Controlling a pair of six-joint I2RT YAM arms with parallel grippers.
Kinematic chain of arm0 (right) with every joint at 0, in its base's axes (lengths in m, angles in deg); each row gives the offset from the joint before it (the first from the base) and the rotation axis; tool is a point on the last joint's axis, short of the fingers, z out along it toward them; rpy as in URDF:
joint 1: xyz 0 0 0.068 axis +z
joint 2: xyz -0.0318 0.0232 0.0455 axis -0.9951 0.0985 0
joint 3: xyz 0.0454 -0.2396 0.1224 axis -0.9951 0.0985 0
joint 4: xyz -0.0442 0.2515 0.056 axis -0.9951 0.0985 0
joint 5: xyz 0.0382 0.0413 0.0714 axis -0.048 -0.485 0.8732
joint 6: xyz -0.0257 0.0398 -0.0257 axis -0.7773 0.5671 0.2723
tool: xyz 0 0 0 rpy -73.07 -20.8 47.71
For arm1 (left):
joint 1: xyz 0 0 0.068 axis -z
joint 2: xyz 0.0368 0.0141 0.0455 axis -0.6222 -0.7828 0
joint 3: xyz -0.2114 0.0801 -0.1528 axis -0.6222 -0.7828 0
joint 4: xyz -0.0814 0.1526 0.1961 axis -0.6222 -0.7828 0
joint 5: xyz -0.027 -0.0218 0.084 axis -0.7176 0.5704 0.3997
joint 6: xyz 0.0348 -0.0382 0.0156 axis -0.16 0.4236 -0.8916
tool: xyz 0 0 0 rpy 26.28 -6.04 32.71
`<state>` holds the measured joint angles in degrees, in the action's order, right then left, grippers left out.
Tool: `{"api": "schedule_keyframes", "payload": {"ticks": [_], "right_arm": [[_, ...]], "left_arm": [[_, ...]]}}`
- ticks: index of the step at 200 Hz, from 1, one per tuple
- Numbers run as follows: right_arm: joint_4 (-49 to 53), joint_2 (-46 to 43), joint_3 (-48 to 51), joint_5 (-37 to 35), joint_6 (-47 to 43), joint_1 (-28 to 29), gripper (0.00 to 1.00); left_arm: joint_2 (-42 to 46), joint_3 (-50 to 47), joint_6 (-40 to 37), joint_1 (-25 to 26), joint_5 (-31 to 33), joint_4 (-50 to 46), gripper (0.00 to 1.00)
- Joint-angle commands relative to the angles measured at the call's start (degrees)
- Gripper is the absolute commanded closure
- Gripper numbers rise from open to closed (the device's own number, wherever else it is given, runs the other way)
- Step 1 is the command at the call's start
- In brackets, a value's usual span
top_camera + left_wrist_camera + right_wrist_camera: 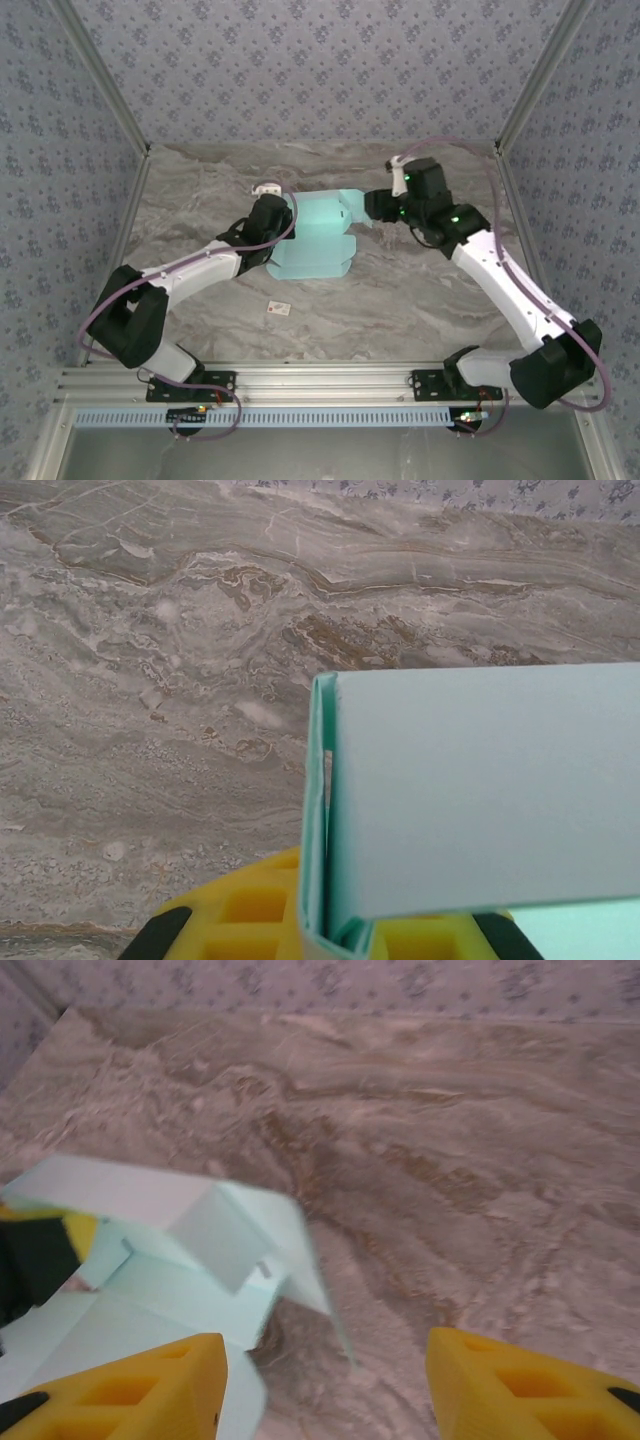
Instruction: Fold the paper box
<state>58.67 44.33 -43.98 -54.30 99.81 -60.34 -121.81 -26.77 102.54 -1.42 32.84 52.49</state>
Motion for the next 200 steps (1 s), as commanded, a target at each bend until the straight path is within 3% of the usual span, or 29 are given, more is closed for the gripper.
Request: {"api": "schedule_keyframes", "payload": {"ticks": [1,26,46,93,200], "right_arm": [[3.74,0.04,-1.04,4.92,-2.36,-6.25,0.42],[4.29,2.16,-0.65,9.95,-2.30,-12.99,0.41],[2.70,4.67,0.63,13.33,-2.27,-14.92,0.41],[-5.91,7.94,6.74,26.95,-3.24,-13.52,0.41],[-8.04,12.29,6.09,32.50,-8.05,-9.96,0.42]], "left_arm": [[2.91,-0.30,1.68,-0.47,-2.09,1.04,1.00],[3.70,-0.13,2.10,-0.52,-3.21,0.34,1.00],[4.35,-0.13,2.48,-0.51,-3.86,-0.02,1.00],[5.28,0.08,2.48,-0.56,-4.21,-0.65,1.00],[5.25,0.18,2.48,-0.56,-4.86,-0.47,1.00]]}}
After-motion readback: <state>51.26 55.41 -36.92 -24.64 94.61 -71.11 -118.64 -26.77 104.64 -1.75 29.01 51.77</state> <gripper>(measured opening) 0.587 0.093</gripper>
